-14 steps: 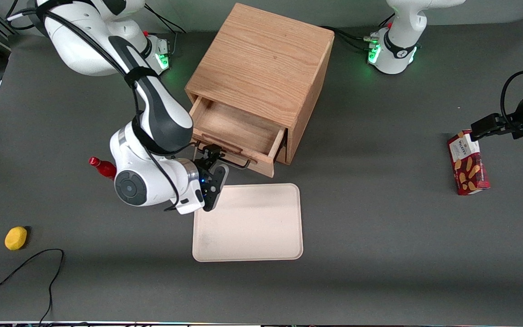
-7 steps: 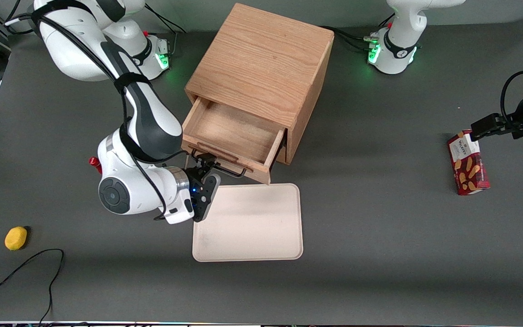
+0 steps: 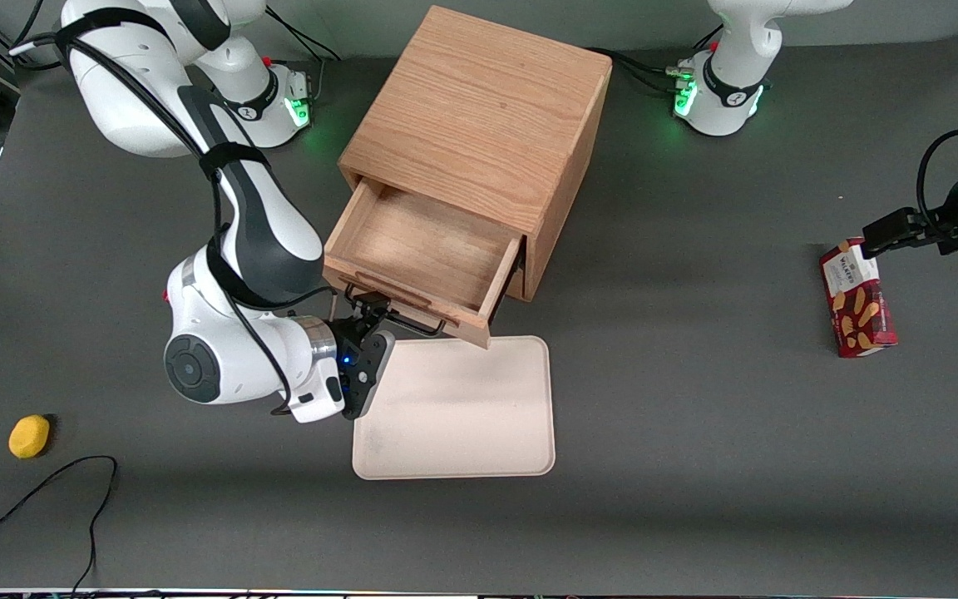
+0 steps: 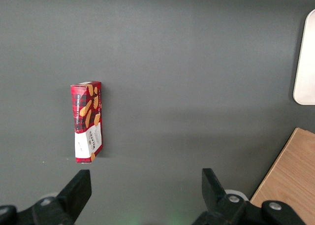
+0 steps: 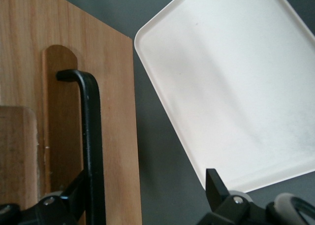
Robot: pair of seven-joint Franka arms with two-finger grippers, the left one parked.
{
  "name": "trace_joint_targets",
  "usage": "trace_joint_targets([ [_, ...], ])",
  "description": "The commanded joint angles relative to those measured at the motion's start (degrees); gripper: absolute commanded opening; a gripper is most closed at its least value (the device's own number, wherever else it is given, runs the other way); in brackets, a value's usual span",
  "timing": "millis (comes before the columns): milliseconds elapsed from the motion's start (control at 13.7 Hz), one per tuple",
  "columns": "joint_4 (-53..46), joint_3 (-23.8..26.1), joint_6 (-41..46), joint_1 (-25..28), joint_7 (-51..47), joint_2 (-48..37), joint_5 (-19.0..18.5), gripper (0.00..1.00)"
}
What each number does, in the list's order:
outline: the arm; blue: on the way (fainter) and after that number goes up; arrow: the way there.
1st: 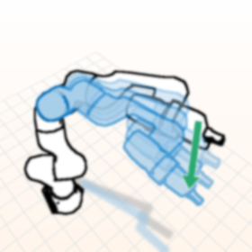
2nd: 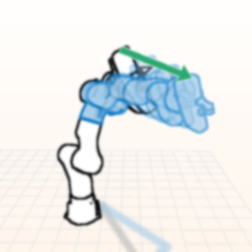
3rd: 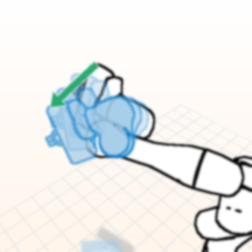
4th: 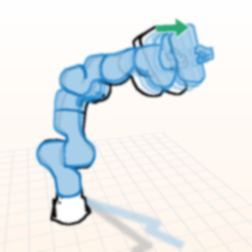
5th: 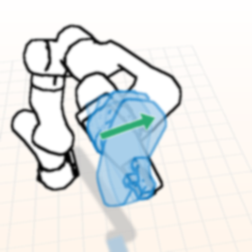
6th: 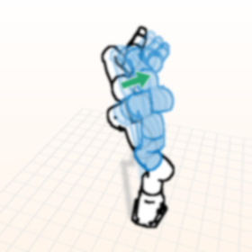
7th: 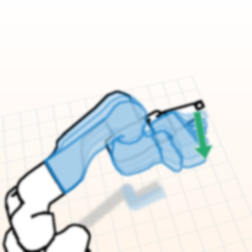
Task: Open upper drawer
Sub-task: 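Pull the upper drawer outward by its handle with the right gripper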
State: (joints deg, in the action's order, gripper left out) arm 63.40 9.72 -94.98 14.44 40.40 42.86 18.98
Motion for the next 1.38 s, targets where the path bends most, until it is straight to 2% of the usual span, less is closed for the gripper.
trace_joint_targets([
  [0,-2.7,0.2,-1.2,-0.5,1.4,1.7,-0.5,1.0],
  [1311,-3.3,0.1,-5.6,-3.5,3.7,2.6,-0.7,1.0],
])
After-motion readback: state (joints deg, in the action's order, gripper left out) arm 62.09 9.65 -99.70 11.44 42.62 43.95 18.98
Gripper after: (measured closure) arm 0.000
